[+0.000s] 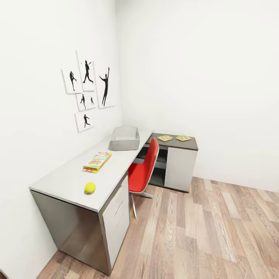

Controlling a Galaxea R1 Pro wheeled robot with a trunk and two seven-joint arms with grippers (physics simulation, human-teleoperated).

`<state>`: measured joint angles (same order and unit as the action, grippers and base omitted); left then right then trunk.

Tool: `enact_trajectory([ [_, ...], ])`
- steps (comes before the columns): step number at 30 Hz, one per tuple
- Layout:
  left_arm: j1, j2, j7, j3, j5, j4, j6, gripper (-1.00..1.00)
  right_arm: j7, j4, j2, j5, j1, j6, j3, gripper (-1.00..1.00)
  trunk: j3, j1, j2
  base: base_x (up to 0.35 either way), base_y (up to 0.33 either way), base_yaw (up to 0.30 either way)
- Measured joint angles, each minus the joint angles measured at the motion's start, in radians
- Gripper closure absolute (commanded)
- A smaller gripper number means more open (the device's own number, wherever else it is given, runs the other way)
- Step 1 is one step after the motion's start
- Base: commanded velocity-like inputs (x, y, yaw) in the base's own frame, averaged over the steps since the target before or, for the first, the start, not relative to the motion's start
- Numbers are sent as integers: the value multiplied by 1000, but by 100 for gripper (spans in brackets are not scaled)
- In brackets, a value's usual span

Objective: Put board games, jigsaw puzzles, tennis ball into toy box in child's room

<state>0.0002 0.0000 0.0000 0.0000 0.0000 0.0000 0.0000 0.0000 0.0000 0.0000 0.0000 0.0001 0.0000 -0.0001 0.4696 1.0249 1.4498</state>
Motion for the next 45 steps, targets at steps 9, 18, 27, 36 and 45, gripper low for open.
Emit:
enact_trajectory([
  [9, 18, 15, -6, -1, 0, -14, -11, -100, -5, -24, 9, 1, -37, -3, 0, -100, 0, 0, 0, 0, 0, 0],
  [18, 18, 15, -6, -1, 0, -14, -11, -100, -5, -24, 9, 1, -37, -3, 0, -100, 0, 0, 0, 0, 0, 0],
  [27, 18, 15, -6, -1, 0, -14, -11, -100, -5, -24, 9, 1, -37, -3, 0, -100, 0, 0, 0, 0, 0, 0],
  [36, 16, 17, -1, -1, 1, -27, -23, -100, 3, -39, 5, 1, -57, -123, 6, -100, 0, 0, 0, 0, 0, 0],
  [45, -78, 15, -1, -2, -5, -73, 33, -100, 4, -69, -39, -5, -121, -101, 1, -100, -1, 0, 0, 0, 0, 0],
])
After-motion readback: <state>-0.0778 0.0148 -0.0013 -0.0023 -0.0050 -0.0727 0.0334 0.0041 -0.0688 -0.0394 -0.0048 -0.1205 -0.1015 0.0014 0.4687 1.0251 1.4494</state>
